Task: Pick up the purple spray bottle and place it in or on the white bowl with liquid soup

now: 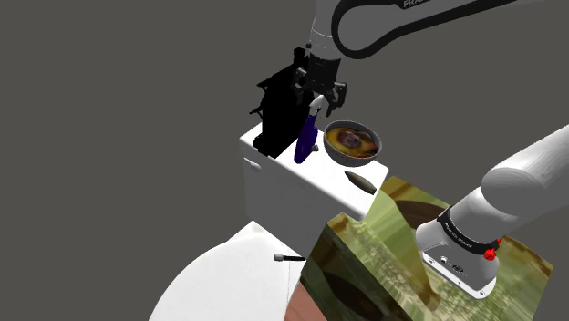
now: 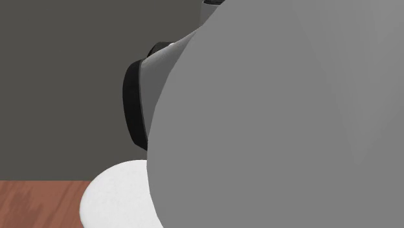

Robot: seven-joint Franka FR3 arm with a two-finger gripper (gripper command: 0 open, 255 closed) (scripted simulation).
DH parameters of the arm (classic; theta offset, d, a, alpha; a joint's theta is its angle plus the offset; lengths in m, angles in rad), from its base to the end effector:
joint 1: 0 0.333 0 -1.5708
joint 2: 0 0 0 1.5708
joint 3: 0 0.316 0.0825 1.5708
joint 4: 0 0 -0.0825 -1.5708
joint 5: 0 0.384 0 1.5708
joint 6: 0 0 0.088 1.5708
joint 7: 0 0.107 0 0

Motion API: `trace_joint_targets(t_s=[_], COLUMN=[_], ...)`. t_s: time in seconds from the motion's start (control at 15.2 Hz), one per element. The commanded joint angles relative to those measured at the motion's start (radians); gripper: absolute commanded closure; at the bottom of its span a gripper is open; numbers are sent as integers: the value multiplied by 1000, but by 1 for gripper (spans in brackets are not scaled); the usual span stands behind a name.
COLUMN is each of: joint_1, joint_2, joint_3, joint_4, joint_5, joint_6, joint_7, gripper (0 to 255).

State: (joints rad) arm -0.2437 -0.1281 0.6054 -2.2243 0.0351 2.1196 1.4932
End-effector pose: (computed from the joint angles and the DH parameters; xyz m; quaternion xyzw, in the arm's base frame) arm 0.4727 0.1852 0.4191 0.8380 -0.5452 0.0175 0.0123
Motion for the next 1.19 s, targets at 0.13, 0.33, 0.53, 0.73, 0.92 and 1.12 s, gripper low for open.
trace_joint_targets(t_s=[0.13,0.33,0.53,0.73,0.92,1.12], joint_1=[0,0,0,0,1,1], joint_2=[0,0,0,-12,-29,-44], joint_3=[0,0,0,-3,-8,-13], joint_4=[0,0,0,16,43,71], joint_5=[0,0,0,7,16,23], joint_6=[0,0,0,-27,-68,-109], joint_7=[0,0,0,-6,-15,-22], gripper=[255,255,255,255,255,255])
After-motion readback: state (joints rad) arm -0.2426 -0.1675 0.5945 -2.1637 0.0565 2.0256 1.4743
